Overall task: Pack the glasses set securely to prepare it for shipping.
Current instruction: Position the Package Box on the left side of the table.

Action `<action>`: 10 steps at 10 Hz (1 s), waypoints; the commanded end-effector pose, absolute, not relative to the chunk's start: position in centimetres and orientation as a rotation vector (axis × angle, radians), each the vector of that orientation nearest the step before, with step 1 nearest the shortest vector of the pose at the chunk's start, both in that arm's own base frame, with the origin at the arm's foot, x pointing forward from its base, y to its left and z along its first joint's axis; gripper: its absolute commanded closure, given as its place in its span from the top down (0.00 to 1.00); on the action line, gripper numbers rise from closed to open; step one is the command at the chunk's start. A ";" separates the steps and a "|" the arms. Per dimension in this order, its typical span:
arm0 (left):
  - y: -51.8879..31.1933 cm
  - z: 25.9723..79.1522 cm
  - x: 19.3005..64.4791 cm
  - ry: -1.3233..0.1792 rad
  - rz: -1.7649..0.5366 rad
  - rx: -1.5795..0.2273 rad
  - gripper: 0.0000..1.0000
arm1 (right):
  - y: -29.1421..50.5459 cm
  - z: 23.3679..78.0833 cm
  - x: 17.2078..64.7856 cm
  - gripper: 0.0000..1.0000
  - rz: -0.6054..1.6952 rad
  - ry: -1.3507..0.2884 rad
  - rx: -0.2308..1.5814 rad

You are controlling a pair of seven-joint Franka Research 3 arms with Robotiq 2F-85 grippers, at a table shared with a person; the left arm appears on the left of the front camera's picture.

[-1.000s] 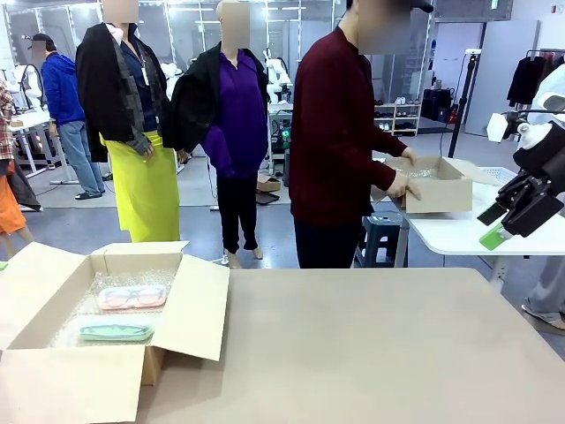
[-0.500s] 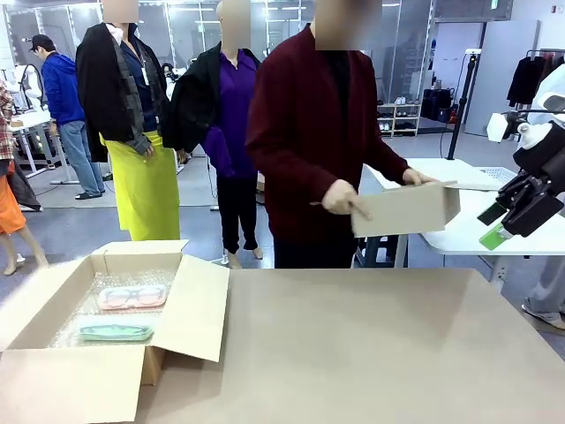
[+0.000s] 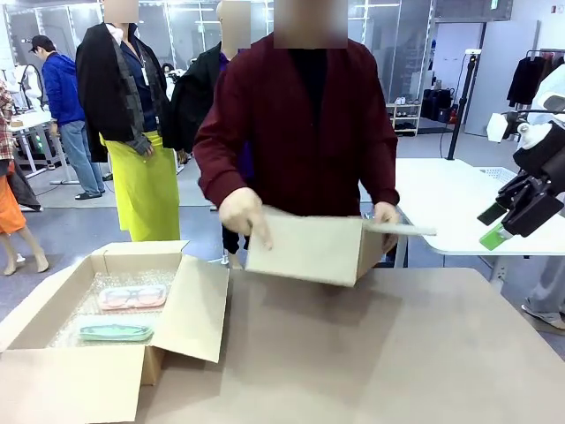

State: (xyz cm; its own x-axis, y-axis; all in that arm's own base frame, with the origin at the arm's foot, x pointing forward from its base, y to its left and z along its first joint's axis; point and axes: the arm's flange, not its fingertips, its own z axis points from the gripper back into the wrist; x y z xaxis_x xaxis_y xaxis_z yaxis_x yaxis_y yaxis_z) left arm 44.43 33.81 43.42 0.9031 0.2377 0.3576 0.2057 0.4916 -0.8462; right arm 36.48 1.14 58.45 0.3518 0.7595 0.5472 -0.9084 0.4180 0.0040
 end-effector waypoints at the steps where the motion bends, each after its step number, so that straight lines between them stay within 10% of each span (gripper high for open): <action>1: 34.7 43.5 44.7 -0.463 0.024 -1.078 1.00 | 1.3 58.6 36.3 1.00 1.097 -0.507 0.328; 10: 34.7 43.5 44.7 -0.463 0.024 -1.078 1.00 | 1.3 58.6 36.3 1.00 1.097 -0.507 0.328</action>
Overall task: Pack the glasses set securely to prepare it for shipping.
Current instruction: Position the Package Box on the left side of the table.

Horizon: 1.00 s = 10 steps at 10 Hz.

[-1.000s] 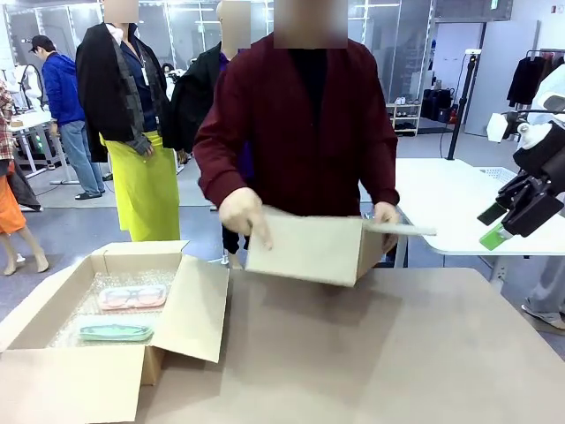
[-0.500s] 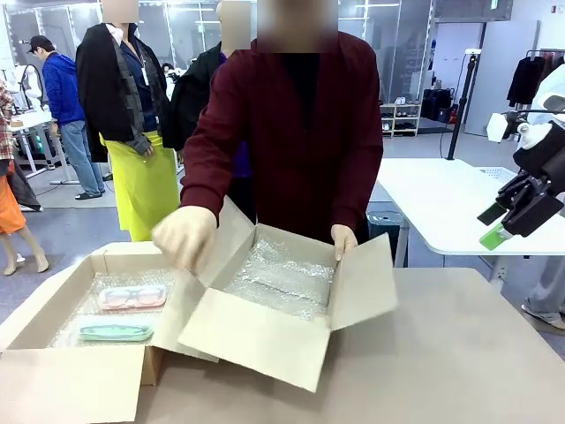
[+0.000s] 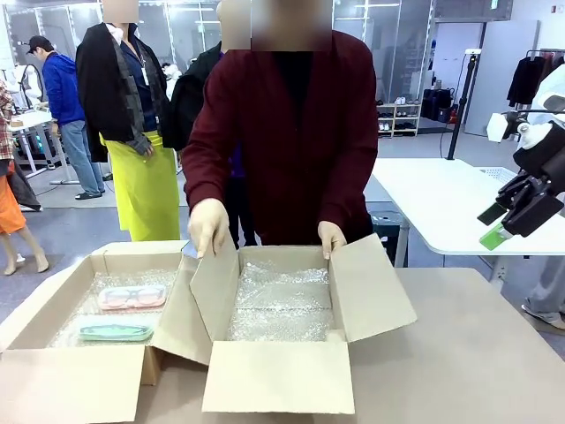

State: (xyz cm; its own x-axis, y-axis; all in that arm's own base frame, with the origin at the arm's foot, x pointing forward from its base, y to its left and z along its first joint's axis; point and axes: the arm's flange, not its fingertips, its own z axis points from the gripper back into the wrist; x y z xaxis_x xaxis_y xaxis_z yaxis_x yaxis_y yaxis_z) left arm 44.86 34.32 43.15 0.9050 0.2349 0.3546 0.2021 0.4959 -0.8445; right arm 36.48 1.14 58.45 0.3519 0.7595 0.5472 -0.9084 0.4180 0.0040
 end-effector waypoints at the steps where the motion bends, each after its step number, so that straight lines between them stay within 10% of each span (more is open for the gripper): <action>1: 34.3 43.2 44.9 -0.461 0.021 -1.062 1.00 | 1.3 58.6 36.3 1.00 1.097 -0.507 0.328; 10: 11.8 59.1 33.0 -0.644 -0.852 -0.570 1.00 | 1.3 58.6 36.3 1.00 1.097 -0.507 0.328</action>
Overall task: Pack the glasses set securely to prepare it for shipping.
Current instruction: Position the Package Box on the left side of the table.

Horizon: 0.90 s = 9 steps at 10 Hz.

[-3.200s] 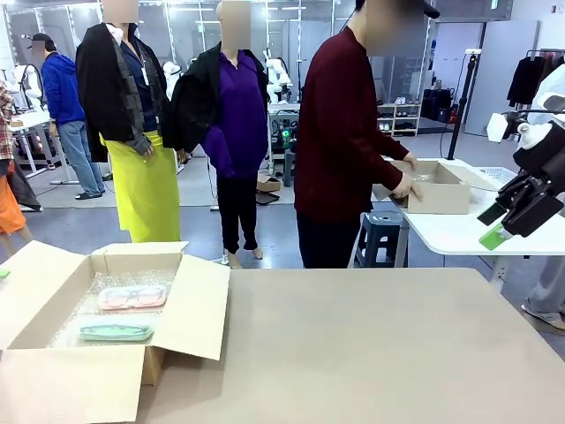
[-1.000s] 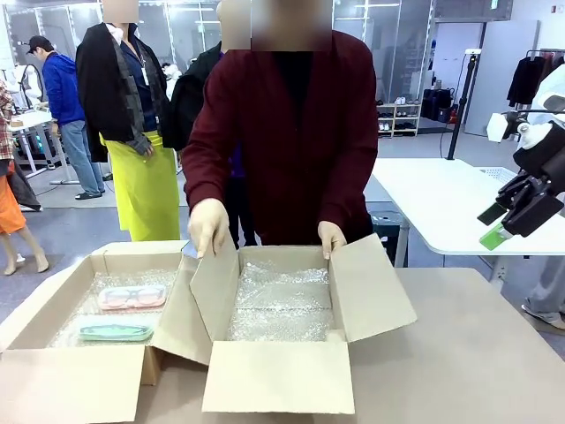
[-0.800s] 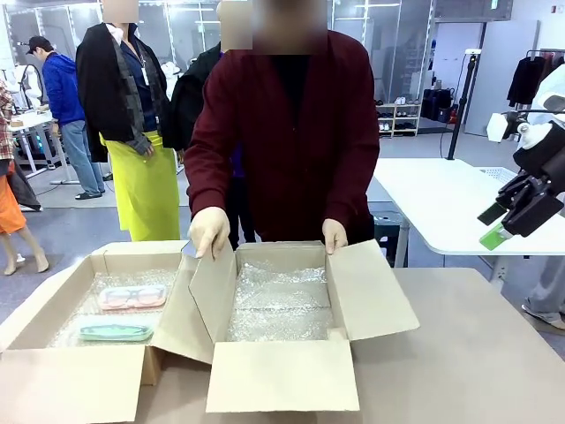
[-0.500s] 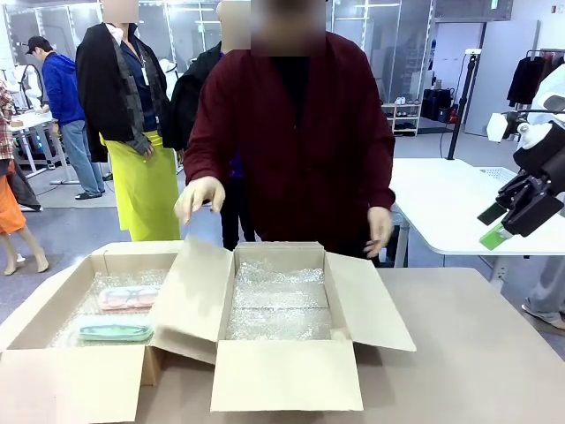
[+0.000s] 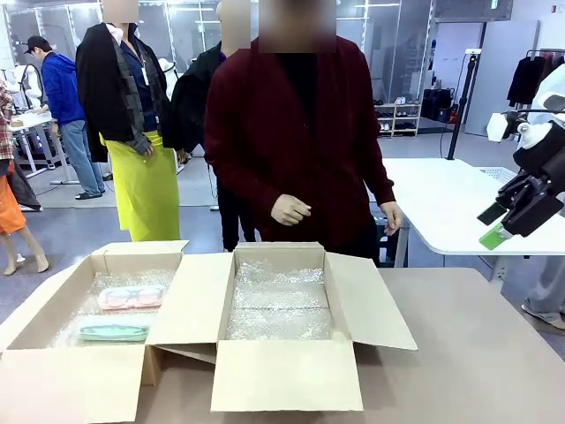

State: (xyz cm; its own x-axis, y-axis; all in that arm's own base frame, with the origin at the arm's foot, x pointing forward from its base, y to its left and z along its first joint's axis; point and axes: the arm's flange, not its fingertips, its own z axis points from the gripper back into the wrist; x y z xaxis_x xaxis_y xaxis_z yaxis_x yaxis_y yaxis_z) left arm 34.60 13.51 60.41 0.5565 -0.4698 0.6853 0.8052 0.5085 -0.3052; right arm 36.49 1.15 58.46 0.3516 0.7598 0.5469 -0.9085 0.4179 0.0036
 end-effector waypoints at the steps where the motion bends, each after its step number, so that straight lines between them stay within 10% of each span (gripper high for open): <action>1: 10.0 59.3 31.9 -0.681 -0.914 -0.499 1.00 | 1.3 58.6 36.3 1.00 1.097 -0.507 0.328; 9: 7.5 60.6 31.1 -0.698 -0.981 -0.486 1.00 | 1.3 58.6 36.3 1.00 1.097 -0.507 0.328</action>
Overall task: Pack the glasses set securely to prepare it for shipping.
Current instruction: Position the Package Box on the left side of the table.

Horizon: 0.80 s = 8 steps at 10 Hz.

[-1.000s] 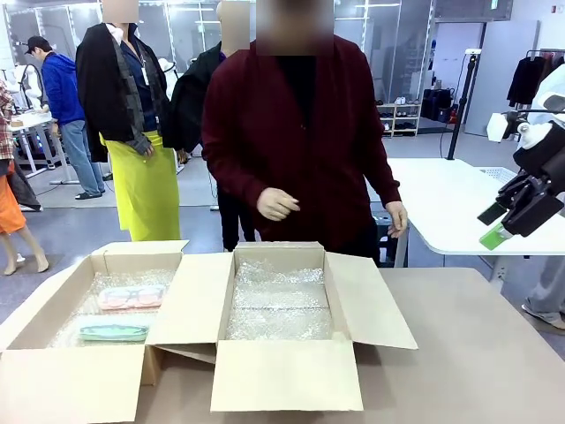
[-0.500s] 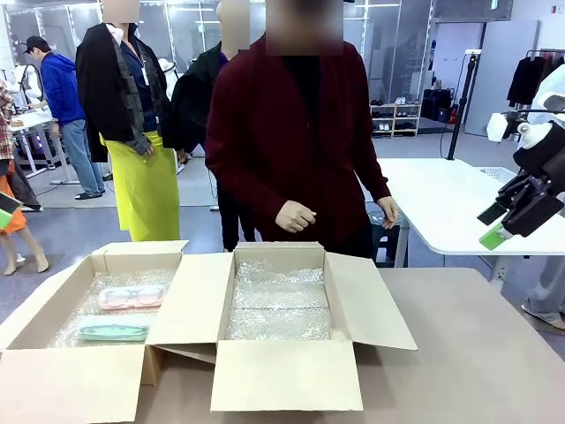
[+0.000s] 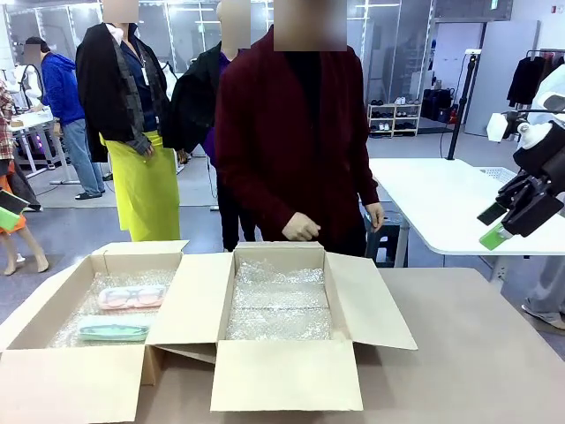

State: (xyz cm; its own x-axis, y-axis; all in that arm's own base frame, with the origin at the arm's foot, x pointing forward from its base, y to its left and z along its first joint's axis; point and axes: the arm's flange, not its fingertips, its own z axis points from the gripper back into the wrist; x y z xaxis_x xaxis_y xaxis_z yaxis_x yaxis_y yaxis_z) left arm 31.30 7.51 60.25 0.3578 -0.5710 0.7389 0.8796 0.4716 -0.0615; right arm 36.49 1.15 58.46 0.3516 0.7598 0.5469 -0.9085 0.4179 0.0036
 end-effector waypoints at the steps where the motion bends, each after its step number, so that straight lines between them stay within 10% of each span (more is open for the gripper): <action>1: 7.5 60.6 31.1 -0.698 -0.981 -0.486 1.00 | 1.3 58.6 36.3 1.00 1.097 -0.507 0.328; 8: 7.5 60.6 31.1 -0.698 -0.981 -0.486 1.00 | 1.3 58.6 36.3 1.00 1.097 -0.507 0.328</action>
